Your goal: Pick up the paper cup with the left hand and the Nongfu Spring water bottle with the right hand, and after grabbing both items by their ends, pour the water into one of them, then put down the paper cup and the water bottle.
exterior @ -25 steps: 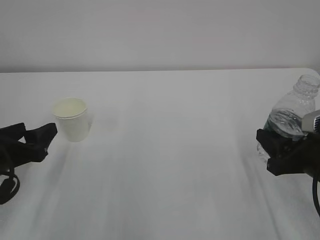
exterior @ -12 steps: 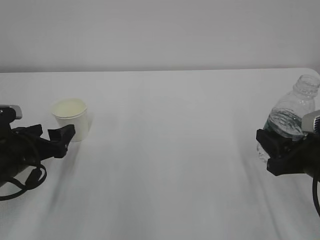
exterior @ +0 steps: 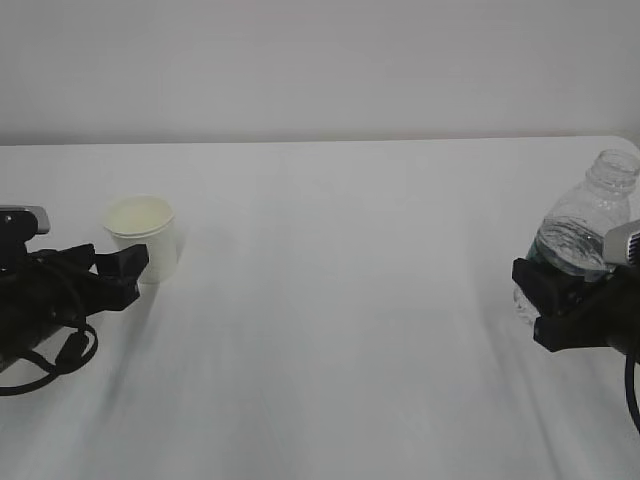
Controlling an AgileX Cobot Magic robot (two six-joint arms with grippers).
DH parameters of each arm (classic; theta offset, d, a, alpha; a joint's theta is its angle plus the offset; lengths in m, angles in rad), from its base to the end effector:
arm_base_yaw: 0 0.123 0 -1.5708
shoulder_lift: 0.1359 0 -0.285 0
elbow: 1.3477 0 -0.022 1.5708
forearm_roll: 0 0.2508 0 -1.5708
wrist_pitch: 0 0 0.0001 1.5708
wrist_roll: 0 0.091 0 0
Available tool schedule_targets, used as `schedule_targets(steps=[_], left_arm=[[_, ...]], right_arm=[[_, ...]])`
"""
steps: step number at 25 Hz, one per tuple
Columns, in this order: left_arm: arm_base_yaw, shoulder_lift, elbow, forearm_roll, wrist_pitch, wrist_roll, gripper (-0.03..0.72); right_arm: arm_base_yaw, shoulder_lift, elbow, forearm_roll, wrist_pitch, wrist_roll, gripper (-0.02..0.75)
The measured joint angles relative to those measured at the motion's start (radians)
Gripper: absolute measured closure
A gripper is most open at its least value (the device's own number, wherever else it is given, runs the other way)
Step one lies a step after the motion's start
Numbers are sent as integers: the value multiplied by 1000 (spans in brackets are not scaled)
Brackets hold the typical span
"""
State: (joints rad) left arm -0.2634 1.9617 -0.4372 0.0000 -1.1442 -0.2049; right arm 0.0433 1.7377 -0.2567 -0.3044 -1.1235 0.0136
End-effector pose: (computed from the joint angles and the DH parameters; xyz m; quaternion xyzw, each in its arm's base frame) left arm 0.2757 -0.0744 0.0973 0.0235 0.8024 -0.1383 0.5800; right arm 0.2335 0.0347 0.1270 -0.1466 0.7846 0.0861 0.5962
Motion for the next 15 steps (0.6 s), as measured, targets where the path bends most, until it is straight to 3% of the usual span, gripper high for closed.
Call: schedule_targets(steps=[6, 15], left_arm=[[0, 18, -2, 34, 0, 0, 62], [0, 119, -67, 34, 0, 36, 57]], right_arm=[[0, 0, 0, 0, 0, 0, 317], [0, 0, 0, 0, 2, 0, 317]])
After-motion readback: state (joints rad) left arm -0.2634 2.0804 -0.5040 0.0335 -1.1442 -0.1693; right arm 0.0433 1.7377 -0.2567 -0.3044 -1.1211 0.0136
